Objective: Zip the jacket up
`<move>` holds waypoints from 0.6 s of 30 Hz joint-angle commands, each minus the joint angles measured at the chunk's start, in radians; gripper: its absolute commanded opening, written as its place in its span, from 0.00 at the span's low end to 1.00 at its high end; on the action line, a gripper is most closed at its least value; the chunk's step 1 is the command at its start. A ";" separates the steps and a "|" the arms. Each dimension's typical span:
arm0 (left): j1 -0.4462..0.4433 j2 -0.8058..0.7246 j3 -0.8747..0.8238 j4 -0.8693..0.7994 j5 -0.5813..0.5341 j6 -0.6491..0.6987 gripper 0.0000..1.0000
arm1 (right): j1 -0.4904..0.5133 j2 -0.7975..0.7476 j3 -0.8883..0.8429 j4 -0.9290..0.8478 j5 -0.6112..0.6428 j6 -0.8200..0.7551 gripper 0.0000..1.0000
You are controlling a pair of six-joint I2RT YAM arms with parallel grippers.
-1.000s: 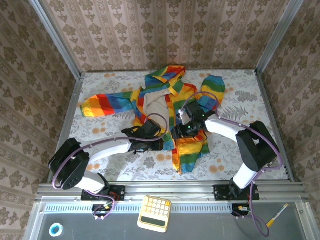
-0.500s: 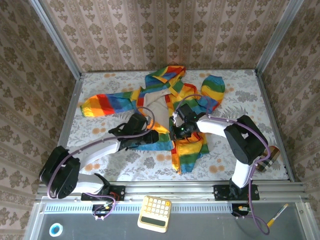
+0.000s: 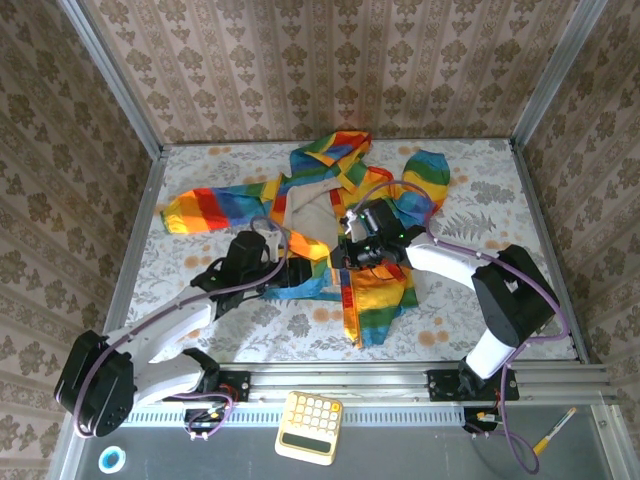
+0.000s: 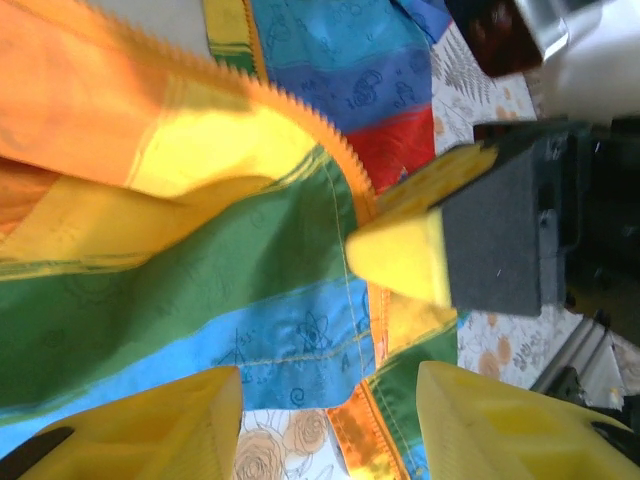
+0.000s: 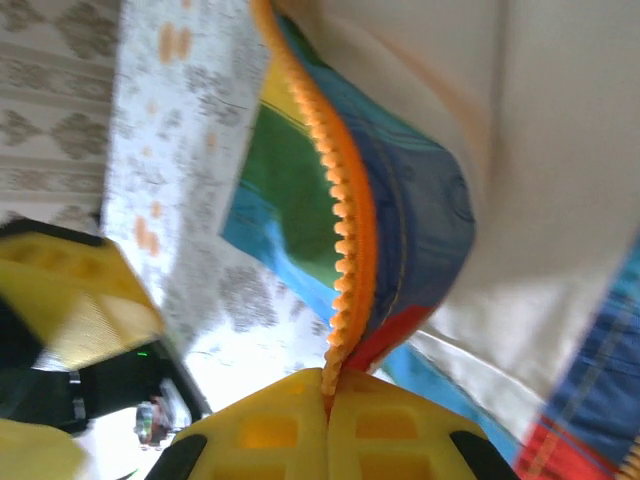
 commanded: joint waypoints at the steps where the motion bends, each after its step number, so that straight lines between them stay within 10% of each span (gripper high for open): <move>1: 0.007 -0.032 -0.051 0.109 0.085 -0.023 0.49 | 0.003 0.021 -0.006 0.150 -0.115 0.118 0.00; 18: 0.035 0.090 -0.082 0.326 0.212 -0.120 0.35 | 0.004 0.022 -0.009 0.177 -0.118 0.146 0.00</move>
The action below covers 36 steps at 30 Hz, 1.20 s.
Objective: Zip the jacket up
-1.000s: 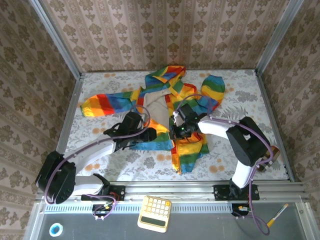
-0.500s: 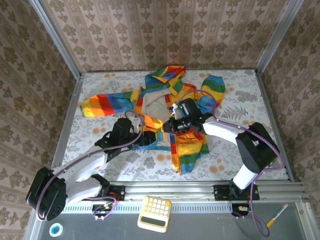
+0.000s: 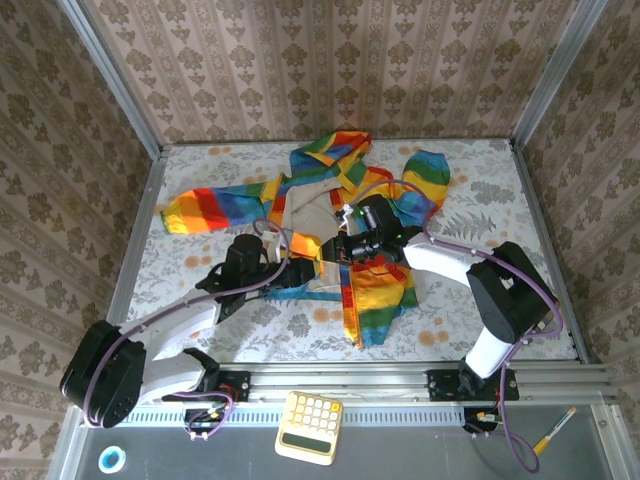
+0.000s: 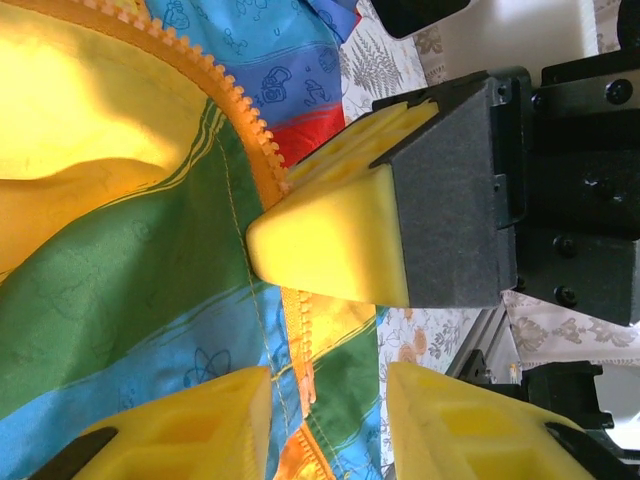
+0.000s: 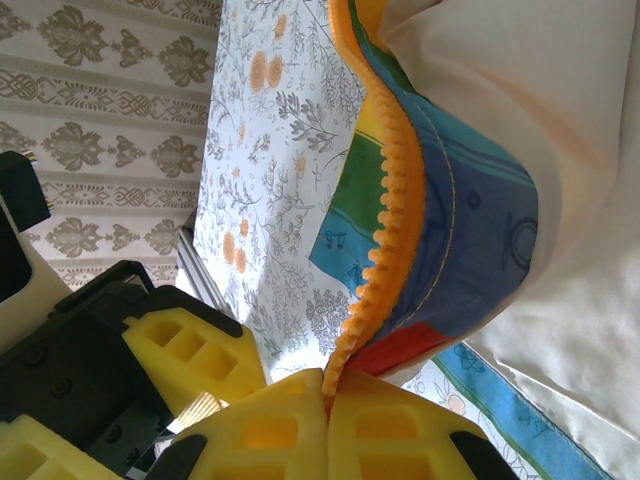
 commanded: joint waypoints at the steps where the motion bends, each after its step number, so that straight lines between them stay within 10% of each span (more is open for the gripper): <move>1: 0.008 0.022 -0.009 0.049 0.045 -0.023 0.35 | 0.003 -0.006 -0.009 0.023 -0.016 0.011 0.00; 24: 0.011 0.077 -0.072 0.189 0.018 -0.080 0.51 | 0.008 0.044 0.002 0.080 -0.025 0.076 0.00; 36: 0.028 0.078 -0.096 0.242 0.048 -0.122 0.22 | 0.013 0.047 -0.007 0.076 -0.018 0.076 0.00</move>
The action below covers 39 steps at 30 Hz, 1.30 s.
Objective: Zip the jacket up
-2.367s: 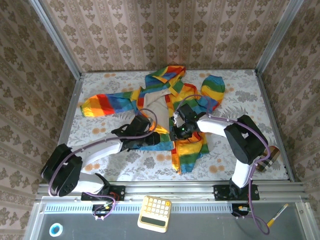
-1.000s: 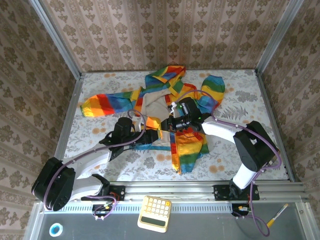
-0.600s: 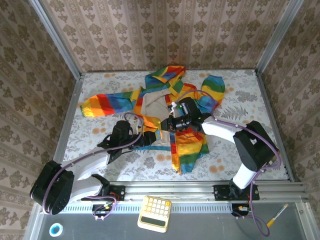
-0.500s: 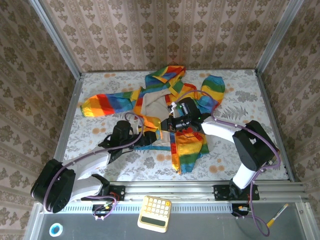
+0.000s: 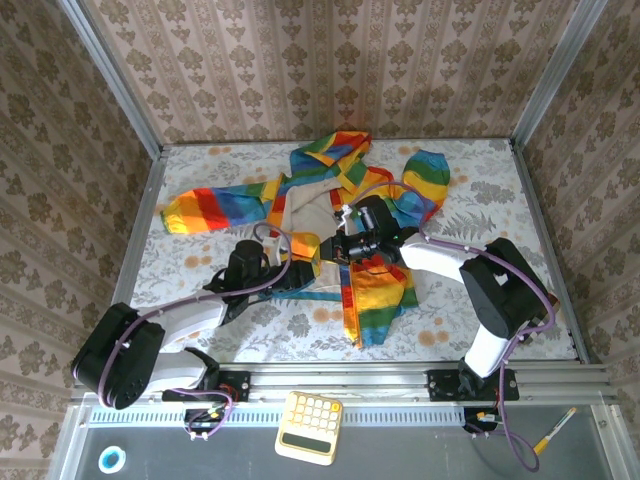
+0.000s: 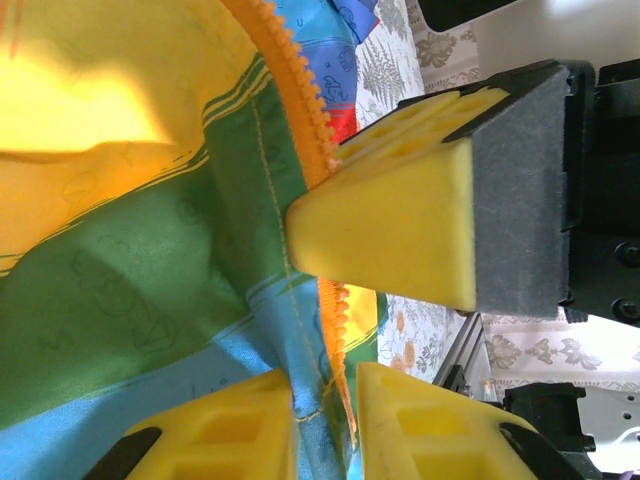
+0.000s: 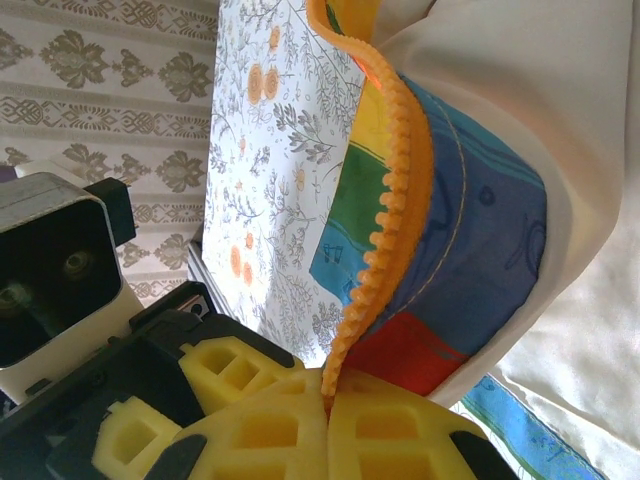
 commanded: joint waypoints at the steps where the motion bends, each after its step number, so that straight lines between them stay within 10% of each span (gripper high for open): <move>1: 0.010 -0.026 -0.012 0.012 0.021 -0.003 0.23 | 0.007 0.007 -0.005 0.012 -0.017 0.003 0.00; 9: 0.010 -0.022 -0.009 -0.003 0.028 0.002 0.34 | 0.008 0.007 0.013 -0.027 -0.019 -0.029 0.00; 15: 0.011 -0.008 0.001 0.001 0.044 0.010 0.02 | 0.010 0.006 0.017 -0.045 -0.020 -0.037 0.00; 18: 0.012 -0.004 -0.005 0.002 0.068 0.009 0.00 | 0.009 -0.013 0.030 -0.103 0.000 -0.064 0.17; 23: 0.015 -0.020 -0.036 -0.001 0.021 0.005 0.00 | 0.005 -0.102 0.070 -0.437 0.146 -0.225 0.47; 39: 0.049 0.083 0.001 -0.025 0.034 0.030 0.00 | 0.169 -0.060 0.073 -0.880 0.642 -0.351 0.56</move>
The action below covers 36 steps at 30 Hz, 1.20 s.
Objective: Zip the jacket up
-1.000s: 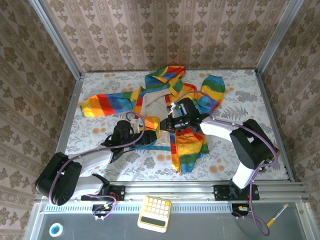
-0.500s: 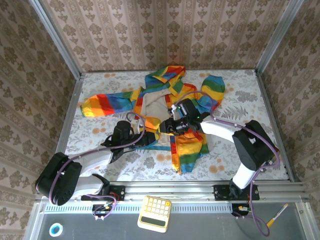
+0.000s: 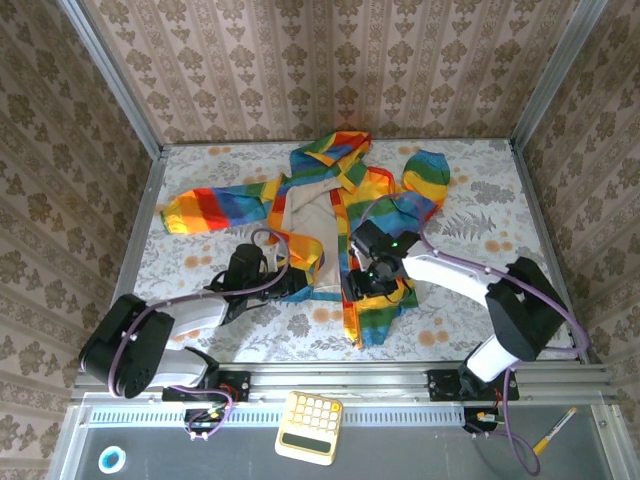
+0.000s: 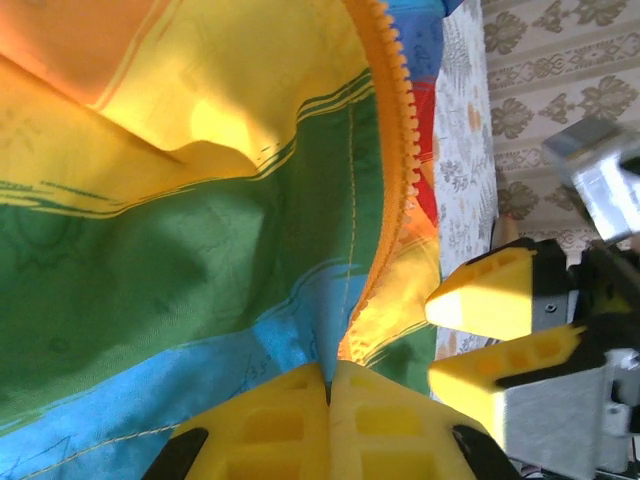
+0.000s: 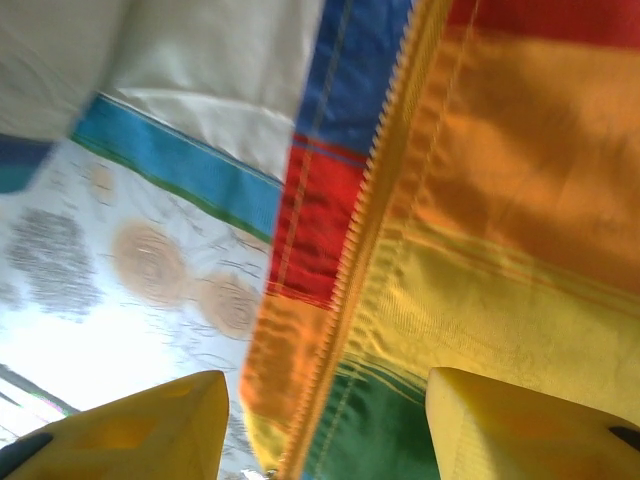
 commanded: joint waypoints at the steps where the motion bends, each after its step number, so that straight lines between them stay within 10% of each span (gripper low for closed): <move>1: 0.008 0.010 0.032 0.001 0.020 0.026 0.00 | 0.039 0.088 0.057 -0.089 0.124 -0.018 0.56; 6: 0.008 0.004 0.030 -0.002 0.016 0.030 0.00 | 0.083 0.224 0.114 -0.108 0.146 -0.021 0.53; 10: 0.008 -0.003 0.023 -0.006 0.011 0.030 0.00 | 0.094 0.313 0.133 -0.161 0.196 -0.028 0.25; 18: 0.013 -0.023 0.024 -0.048 0.011 0.059 0.00 | 0.001 0.109 0.067 -0.093 0.135 -0.029 0.01; 32: 0.017 0.000 0.026 -0.039 0.024 0.061 0.00 | -0.061 0.161 0.308 -0.221 0.094 -0.143 0.13; 36: 0.017 -0.033 0.020 -0.073 0.009 0.071 0.00 | -0.053 0.198 0.304 -0.203 0.047 -0.139 0.37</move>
